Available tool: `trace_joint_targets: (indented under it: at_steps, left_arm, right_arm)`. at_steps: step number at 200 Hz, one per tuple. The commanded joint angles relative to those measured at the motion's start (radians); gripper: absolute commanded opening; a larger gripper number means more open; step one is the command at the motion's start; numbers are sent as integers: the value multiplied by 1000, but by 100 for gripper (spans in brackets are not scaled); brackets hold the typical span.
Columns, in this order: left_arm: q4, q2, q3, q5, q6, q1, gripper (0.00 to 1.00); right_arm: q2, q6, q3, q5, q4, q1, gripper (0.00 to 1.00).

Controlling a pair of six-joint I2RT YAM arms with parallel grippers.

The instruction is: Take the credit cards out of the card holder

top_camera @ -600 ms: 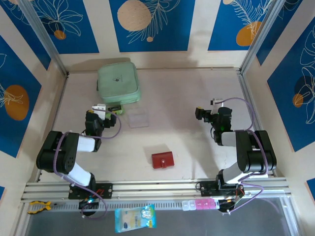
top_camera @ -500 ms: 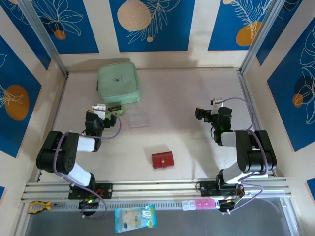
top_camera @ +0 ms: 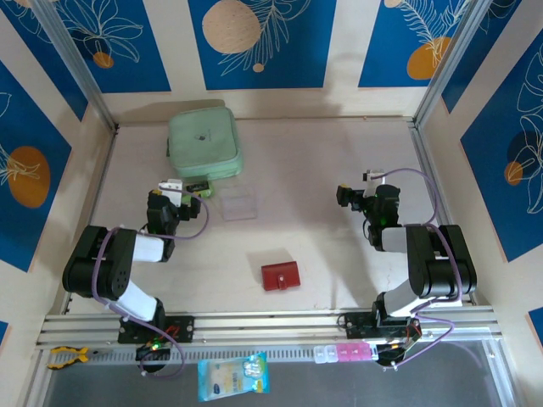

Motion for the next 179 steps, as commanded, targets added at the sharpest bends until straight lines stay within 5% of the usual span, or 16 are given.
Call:
trace_joint_targets:
  at_steps: [1, 179]
  left_arm:
    - [24, 5, -4, 20, 7, 7, 100]
    - [-54, -78, 5, -21, -4, 7, 100]
  right_arm:
    - [6, -2, -10, -14, 20, -1, 99]
    - [-21, -15, 2, 23, -21, 22, 99]
